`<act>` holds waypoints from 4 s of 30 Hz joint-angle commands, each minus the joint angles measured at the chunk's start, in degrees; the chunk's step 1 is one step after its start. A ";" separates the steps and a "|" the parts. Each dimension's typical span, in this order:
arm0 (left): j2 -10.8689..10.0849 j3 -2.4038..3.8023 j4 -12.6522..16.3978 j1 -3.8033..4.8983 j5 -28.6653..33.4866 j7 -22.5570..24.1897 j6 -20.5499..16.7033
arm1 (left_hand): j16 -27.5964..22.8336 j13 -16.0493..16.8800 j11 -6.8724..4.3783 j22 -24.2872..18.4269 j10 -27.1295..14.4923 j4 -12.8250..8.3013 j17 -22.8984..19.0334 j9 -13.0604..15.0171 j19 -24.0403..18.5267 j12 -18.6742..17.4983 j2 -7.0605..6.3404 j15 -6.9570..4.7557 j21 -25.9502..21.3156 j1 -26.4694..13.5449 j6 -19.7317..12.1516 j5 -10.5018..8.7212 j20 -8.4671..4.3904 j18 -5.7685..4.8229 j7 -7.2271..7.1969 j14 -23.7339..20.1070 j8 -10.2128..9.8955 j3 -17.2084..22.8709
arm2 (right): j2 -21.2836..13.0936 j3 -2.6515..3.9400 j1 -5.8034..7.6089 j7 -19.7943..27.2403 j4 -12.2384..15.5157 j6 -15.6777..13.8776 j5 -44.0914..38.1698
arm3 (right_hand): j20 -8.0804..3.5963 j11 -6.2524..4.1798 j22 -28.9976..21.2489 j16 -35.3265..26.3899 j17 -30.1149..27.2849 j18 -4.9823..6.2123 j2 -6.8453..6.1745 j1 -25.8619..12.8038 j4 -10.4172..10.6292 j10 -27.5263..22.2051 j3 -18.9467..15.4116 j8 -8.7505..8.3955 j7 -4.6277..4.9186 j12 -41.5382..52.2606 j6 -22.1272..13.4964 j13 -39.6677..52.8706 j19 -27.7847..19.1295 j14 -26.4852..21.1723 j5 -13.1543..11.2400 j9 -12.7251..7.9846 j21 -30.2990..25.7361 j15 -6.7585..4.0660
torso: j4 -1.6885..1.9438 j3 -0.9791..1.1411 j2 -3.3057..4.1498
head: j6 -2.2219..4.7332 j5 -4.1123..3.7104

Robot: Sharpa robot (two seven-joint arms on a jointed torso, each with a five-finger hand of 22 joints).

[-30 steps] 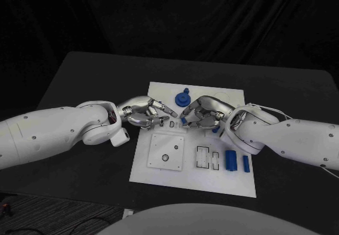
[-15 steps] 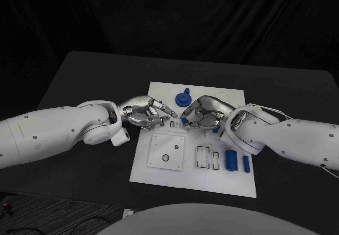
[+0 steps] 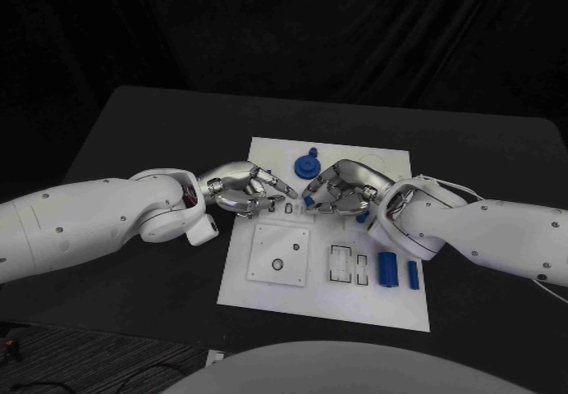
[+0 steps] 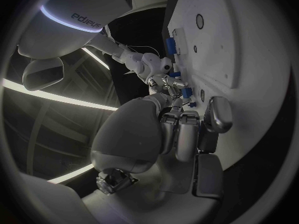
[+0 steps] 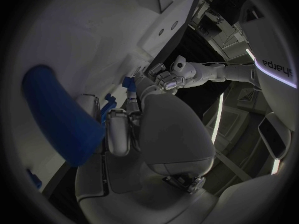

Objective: Assemble the parts on the task board

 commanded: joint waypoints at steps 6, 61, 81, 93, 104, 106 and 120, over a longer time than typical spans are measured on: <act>0.50 0.03 -0.13 -0.05 0.34 -0.54 0.46 | 0.15 14.03 1.05 -0.10 4.11 -0.17 15.10 -0.55 -0.58 -0.44 0.08 0.51 -0.37 -0.18 -2.26 0.26 0.26 0.30 1.14 6.16 -0.50 0.53 | -0.16 -0.08 -0.28 2.80 0.81 -3.87 5.33 | -0.06 -0.29 8.75 -0.08 7.43 0.79 0.52 -0.09 0.18 3.54 -0.74 0.35 -0.74 -0.03 1.18 12.15 0.08 3.38 -0.67 -0.13 0.26 -0.46 | -0.10 -0.01 -0.05 | -0.01 0.04; 1.66 0.03 -0.35 -0.12 0.34 0.14 1.44 | 0.15 13.82 1.58 -0.19 3.71 -0.49 15.10 -0.92 -0.88 -0.65 0.25 1.12 -0.65 -0.12 -3.12 0.34 0.78 0.33 1.55 6.16 -0.61 0.99 | 0.21 -0.08 -0.28 3.67 0.63 -2.14 7.58 | 0.44 0.81 8.63 -0.28 7.06 0.85 0.52 1.06 1.26 3.19 -1.95 -1.52 0.87 -0.44 -0.16 11.70 -0.09 3.26 7.77 -3.14 -0.61 0.27 | -0.07 -0.05 0.02 | -0.01 -0.27; 2.15 0.03 -0.54 -0.12 0.34 0.97 1.03 | 0.15 13.68 1.58 -0.32 3.43 -0.58 15.10 -1.05 -1.13 -0.79 0.22 1.17 -0.79 -0.12 -3.65 0.34 0.87 0.39 1.46 6.16 -0.71 1.08 | 0.39 -0.08 -0.28 2.22 0.51 0.81 7.58 | 0.63 1.28 8.44 -0.42 6.87 0.96 0.36 1.25 1.23 2.94 -1.97 -1.92 1.53 -0.72 -0.80 11.44 -0.39 3.17 7.89 -3.59 -1.35 0.57 | 0.01 0.00 -0.01 | -0.01 -0.30; 2.23 0.03 -0.57 -0.14 0.34 1.24 0.81 | 0.15 13.66 1.52 -0.35 3.38 -0.67 15.10 -1.24 -1.25 -0.82 0.23 1.18 -0.89 -0.10 -4.43 0.35 0.93 0.44 1.35 6.16 -0.91 1.22 | 0.38 -0.08 -0.28 1.77 0.60 1.57 7.58 | 0.72 1.44 8.44 -0.41 6.88 0.95 0.21 1.40 1.14 2.96 -1.98 -2.01 1.73 -0.68 -0.97 11.48 -0.41 3.16 7.86 -3.73 -1.39 0.70 | 0.06 -0.01 0.02 | -0.01 -0.13; 2.53 0.03 -0.66 -0.17 0.34 0.94 1.24 | 0.15 13.68 1.49 -0.30 3.42 -0.71 15.10 -1.30 -1.22 -0.80 0.24 1.18 -0.89 -0.10 -4.61 0.34 0.96 0.45 1.31 6.16 -0.96 1.29 | 0.58 -0.08 -0.28 1.60 0.48 1.43 7.04 | 0.80 1.58 8.45 -0.35 6.96 0.94 0.23 1.54 1.09 2.95 -1.93 -2.00 1.93 -0.68 -0.94 11.48 -0.39 3.19 7.86 -3.81 -1.34 0.81 | 0.02 0.02 0.02 | -0.01 0.07; 2.54 0.03 -0.69 -0.18 0.34 0.91 1.30 | 0.15 13.68 1.49 -0.30 3.42 -0.71 15.10 -1.30 -1.22 -0.80 0.24 1.18 -0.89 -0.10 -4.61 0.34 0.96 0.45 1.31 6.16 -0.96 1.29 | 0.61 -0.08 -0.28 1.59 0.44 1.27 6.96 | 0.80 1.58 8.45 -0.35 6.96 0.94 0.23 1.54 1.09 2.95 -1.93 -2.00 1.93 -0.68 -0.94 11.48 -0.39 3.19 7.86 -3.81 -1.34 0.81 | 0.02 0.00 0.02 | -0.01 0.01; 1.62 0.03 -0.43 -0.21 0.34 2.08 0.63 | 0.15 13.73 0.46 -0.12 3.48 -1.06 15.10 -1.04 -1.26 -0.78 0.28 0.56 -1.04 -0.17 -0.77 0.35 0.75 0.62 -0.37 6.16 -0.43 1.77 | 0.01 -0.08 -0.28 0.17 0.71 -1.76 0.51 | 1.09 1.96 8.53 -0.12 7.22 0.88 0.14 2.12 0.74 3.14 -1.77 -1.64 2.34 -0.42 -0.19 11.71 -0.23 3.30 8.51 -3.97 -1.06 1.14 | -0.04 -0.02 0.00 | -0.01 -0.05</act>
